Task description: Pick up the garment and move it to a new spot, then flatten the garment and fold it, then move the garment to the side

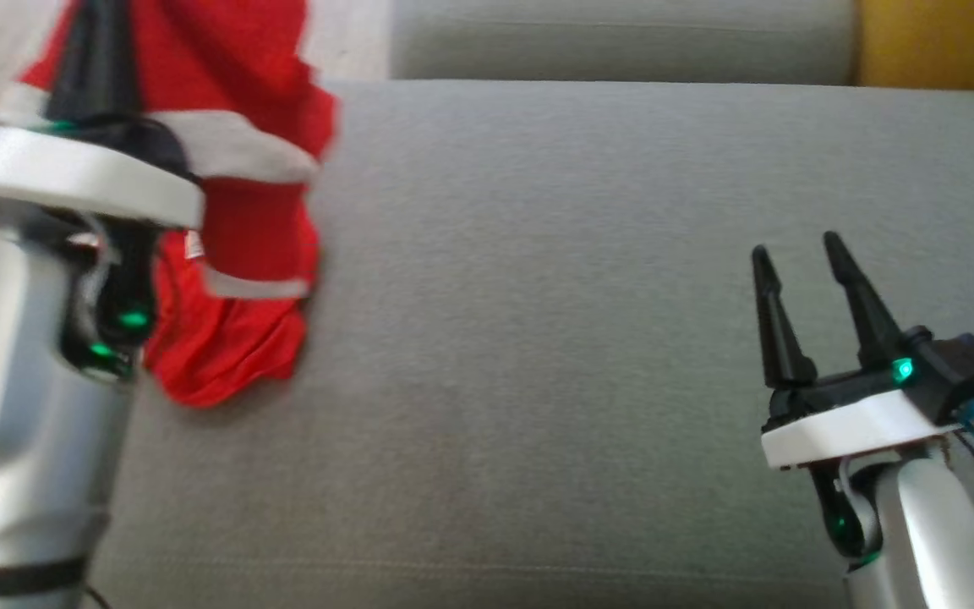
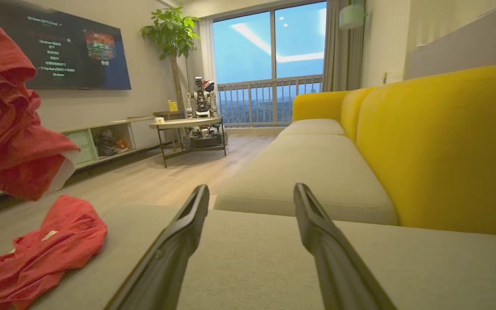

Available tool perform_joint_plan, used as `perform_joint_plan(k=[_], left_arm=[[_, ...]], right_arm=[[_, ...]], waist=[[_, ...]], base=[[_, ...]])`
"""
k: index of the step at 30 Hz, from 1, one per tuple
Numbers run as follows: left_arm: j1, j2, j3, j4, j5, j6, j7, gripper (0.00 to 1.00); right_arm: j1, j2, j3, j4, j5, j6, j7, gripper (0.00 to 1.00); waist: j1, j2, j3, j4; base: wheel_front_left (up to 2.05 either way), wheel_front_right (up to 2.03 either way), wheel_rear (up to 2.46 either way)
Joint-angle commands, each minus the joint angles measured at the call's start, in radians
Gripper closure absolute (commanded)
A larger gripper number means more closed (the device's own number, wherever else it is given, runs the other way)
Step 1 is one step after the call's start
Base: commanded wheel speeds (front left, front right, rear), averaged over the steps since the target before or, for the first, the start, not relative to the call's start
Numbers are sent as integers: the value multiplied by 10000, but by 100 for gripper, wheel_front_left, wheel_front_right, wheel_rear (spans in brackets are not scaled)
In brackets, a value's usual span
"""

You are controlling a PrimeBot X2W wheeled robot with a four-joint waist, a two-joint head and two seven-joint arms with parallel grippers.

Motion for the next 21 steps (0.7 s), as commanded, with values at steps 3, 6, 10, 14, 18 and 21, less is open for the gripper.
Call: perform_joint_plan(k=[3, 6, 10, 14, 18, 21], left_arm=[[61, -23, 102, -1126, -94, 363, 291, 100], [309, -224, -202, -1584, 7, 586, 452, 100], [313, -514, -573, -1683, 149, 722, 521, 100], [268, -952, -1025, -1286, 182, 662, 484, 100], [46, -1461, -1243, -677, 282, 707, 109, 100], [-287, -1594, -1145, -4, 859, 1170, -525, 100]], right_arm=[[-446, 1, 37, -584, 82, -2, -93, 0], [-598, 1, -2, -811, 134, -2, -94, 0], [-802, 1, 90, -1124, 366, -2, -94, 0], [-945, 1, 359, -1329, 523, -2, -94, 0], [-1051, 1, 561, -1692, 518, -2, -94, 0], [-1052, 1, 643, -1905, 592, -2, -94, 0]], waist=[[1, 0, -140, -929], [1, 0, -41, -1654], [1, 0, 144, -2722], [1, 0, 202, -3769], [1, 0, 250, -4662], [1, 0, 299, -5188]], base=[[0, 0, 0], [0, 0, 0], [0, 0, 0], [0, 0, 0], [0, 0, 0], [0, 0, 0]])
